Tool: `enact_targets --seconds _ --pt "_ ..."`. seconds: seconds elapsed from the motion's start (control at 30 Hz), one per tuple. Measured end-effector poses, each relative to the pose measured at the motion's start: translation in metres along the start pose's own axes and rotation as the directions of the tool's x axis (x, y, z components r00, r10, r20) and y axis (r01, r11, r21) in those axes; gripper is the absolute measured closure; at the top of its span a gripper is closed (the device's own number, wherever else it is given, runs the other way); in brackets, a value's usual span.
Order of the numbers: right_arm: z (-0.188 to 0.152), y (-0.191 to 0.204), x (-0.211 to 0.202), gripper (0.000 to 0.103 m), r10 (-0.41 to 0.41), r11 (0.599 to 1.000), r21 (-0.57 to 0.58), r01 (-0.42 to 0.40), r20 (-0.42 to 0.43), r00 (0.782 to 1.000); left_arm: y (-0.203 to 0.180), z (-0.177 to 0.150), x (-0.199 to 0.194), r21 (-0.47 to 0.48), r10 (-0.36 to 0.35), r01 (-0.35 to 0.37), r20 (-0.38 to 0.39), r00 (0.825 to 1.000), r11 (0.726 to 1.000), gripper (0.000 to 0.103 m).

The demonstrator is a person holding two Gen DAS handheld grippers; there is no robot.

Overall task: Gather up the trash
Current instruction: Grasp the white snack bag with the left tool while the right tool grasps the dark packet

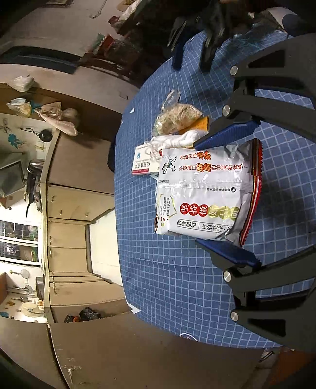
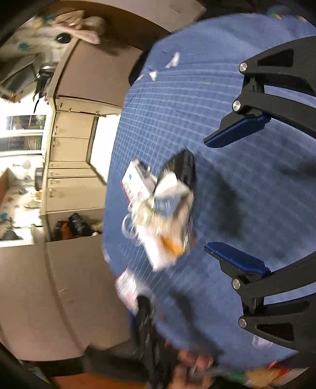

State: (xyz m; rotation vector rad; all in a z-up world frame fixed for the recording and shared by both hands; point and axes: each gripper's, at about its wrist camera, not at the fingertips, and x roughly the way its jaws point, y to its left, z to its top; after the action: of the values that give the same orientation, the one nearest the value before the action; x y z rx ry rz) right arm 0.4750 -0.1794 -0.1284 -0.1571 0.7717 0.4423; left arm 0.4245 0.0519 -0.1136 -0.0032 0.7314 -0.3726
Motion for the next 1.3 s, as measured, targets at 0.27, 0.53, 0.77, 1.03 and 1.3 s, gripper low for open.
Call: enact_targets --seconds 0.27,0.53,0.77,1.03,1.3 --pt "0.031 -0.012 0.047 0.028 0.053 0.975 -0.211 -0.066 -0.068 0.996 0.002 0.003 0.007 -0.016 -0.044 0.045 0.005 0.999 0.999 0.034" --pt "0.042 -0.010 0.068 0.063 0.102 0.927 -0.349 -0.140 -0.124 0.987 0.006 0.002 0.008 -0.032 -0.075 0.075 0.011 0.997 0.997 0.034" --pt "0.030 -0.007 0.038 0.089 0.083 0.935 -0.342 -0.097 -0.055 0.995 -0.001 -0.001 0.005 -0.040 -0.086 0.087 0.023 0.996 0.995 0.034" --pt "0.013 0.000 -0.025 0.090 0.000 0.988 -0.156 0.017 0.112 0.994 -0.017 -0.009 -0.014 -0.036 -0.013 0.016 0.079 0.997 0.999 0.034" --pt "-0.015 0.004 -0.100 0.090 -0.118 0.993 0.056 0.107 0.243 0.963 -0.048 -0.019 -0.053 0.005 0.037 -0.038 0.170 0.985 0.999 0.034"
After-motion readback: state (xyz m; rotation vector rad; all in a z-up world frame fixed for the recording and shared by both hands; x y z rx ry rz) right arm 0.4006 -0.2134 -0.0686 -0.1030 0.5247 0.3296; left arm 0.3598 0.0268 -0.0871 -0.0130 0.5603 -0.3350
